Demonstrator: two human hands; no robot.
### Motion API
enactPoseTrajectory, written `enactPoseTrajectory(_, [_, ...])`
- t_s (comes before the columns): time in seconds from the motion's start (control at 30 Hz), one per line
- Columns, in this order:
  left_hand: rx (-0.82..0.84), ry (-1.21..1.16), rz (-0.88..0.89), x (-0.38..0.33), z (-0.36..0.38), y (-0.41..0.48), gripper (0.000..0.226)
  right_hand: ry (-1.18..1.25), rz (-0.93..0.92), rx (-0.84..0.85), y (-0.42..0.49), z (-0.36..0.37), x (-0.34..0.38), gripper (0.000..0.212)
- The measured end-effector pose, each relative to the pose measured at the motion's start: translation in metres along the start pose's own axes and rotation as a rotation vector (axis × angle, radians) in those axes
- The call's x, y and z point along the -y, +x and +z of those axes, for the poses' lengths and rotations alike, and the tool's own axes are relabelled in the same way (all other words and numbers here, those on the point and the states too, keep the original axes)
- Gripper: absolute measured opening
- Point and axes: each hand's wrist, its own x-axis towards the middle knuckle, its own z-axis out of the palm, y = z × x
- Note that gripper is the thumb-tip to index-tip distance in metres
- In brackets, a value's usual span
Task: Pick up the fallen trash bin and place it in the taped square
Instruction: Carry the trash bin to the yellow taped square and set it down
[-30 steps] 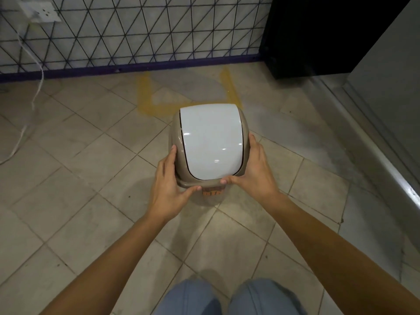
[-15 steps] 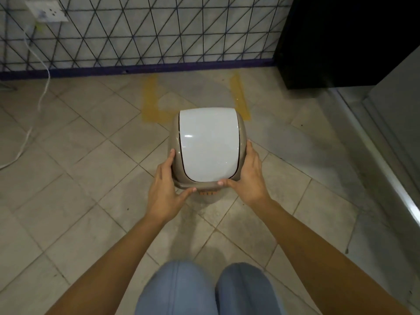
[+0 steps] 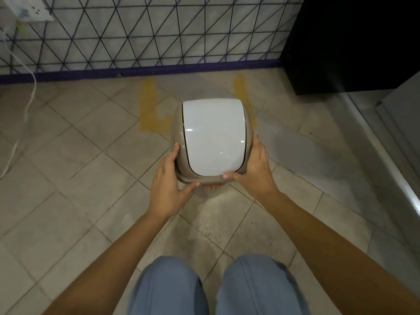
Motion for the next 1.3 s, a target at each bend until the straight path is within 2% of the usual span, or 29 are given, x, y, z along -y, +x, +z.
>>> enactPoseTrajectory(0.17, [0.038, -0.129, -0.026, 0.007, 0.001, 0.015, 0.101, -0.015, -0.013, 0.029, 0.016, -0.005, -0.002, 0.134])
enactPoseTrajectory(0.3, [0.074, -0.301, -0.204, 0.011, 0.002, 0.027, 0.110, -0.076, -0.065, 0.036, 0.029, -0.017, -0.008, 0.133])
enactPoseTrajectory(0.4, [0.130, -0.400, -0.340, 0.013, 0.002, 0.028, 0.120, -0.040, -0.002, 0.115, 0.026, -0.017, -0.013, 0.128])
enactPoseTrajectory(0.47, [0.145, -0.432, -0.382, 0.015, 0.002, 0.030, 0.117, 0.006, 0.056, 0.149, 0.027, -0.015, -0.015, 0.124])
enactPoseTrajectory(0.63, [0.135, -0.488, -0.424, 0.019, 0.004, 0.042, 0.104, 0.106, 0.124, 0.135, 0.038, -0.012, -0.014, 0.114])
enactPoseTrajectory(1.0, [0.136, -0.510, -0.463, 0.023, 0.008, 0.071, 0.107, 0.163, 0.122, 0.101, 0.069, -0.008, -0.013, 0.120])
enactPoseTrajectory(1.3, [0.139, -0.481, -0.515, 0.029, 0.010, 0.101, 0.100, 0.171, 0.110, 0.113, 0.099, -0.007, -0.009, 0.120])
